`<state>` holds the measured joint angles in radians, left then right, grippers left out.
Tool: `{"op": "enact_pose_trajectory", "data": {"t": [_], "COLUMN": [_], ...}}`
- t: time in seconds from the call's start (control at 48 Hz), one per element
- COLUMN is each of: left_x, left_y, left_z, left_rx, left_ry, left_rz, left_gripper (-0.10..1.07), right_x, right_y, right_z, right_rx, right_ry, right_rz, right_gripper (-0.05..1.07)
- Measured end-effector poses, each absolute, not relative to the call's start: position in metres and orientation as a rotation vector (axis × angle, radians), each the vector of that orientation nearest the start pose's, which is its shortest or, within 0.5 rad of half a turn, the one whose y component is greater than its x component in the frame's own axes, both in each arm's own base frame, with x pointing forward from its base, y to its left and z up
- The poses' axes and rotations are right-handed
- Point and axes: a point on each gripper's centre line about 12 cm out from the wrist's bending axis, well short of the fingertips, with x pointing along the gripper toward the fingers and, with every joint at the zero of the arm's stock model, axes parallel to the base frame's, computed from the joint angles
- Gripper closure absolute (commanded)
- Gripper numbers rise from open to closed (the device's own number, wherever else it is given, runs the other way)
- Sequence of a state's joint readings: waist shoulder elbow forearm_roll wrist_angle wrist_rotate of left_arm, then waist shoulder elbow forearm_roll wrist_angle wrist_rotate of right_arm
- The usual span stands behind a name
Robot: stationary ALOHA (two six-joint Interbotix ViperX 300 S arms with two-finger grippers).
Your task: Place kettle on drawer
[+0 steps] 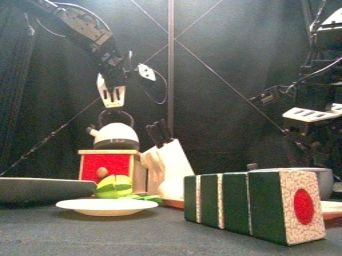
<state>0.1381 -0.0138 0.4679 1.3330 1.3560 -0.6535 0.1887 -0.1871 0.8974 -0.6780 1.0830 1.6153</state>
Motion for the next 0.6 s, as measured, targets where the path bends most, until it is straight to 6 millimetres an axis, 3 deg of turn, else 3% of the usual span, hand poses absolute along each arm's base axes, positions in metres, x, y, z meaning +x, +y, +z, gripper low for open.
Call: {"op": "enact_pose_trajectory", "data": {"t": [0.604], "left_x": [0.3198], "left_y": [0.1562], "left_z": [0.26], "left_rx": [0.775], "left_ry": [1.201], "left_rz": [1.147], "left_gripper": [0.18], "right_x": [0.2275], "right_y": [-0.0233], "right_z": [0.1395], "right_rx": [0.346], "right_ry": [1.075], "right_rz": [-1.143], "right_gripper": [-0.02]}}
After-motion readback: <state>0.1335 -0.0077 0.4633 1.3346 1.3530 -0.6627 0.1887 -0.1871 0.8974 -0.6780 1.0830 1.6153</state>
